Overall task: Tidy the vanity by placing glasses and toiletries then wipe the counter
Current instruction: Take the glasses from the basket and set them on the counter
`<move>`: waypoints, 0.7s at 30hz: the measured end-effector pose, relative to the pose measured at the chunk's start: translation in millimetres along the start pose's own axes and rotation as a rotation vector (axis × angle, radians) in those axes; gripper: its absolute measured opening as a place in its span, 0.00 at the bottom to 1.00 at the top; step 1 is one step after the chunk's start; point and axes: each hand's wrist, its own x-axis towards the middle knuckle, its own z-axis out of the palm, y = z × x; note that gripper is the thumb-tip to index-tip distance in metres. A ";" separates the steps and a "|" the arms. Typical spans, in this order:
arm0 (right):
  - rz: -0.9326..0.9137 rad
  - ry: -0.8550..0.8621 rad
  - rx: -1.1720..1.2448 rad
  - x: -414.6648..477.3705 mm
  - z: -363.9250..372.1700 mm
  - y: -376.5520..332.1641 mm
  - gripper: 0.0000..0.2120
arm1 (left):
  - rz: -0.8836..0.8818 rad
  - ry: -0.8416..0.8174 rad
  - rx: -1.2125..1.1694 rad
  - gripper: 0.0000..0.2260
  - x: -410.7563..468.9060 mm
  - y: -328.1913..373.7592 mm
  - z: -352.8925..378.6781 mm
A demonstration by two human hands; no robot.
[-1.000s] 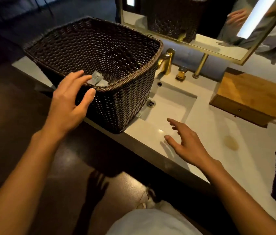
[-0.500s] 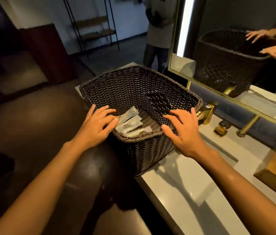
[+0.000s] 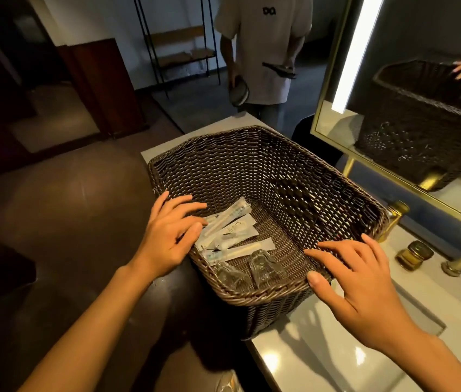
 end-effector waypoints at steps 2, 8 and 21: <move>0.005 -0.069 -0.050 7.1 -6.1 -2.3 0.25 | 0.006 0.044 -0.037 0.29 -2.8 1.1 4.2; 0.047 -0.523 -0.187 65.4 -20.4 -8.8 0.37 | 0.056 0.064 -0.107 0.22 0.1 -2.4 7.8; 0.170 -1.057 0.014 190.5 66.7 -2.6 0.30 | -0.205 -0.755 0.367 0.29 59.4 19.3 -21.6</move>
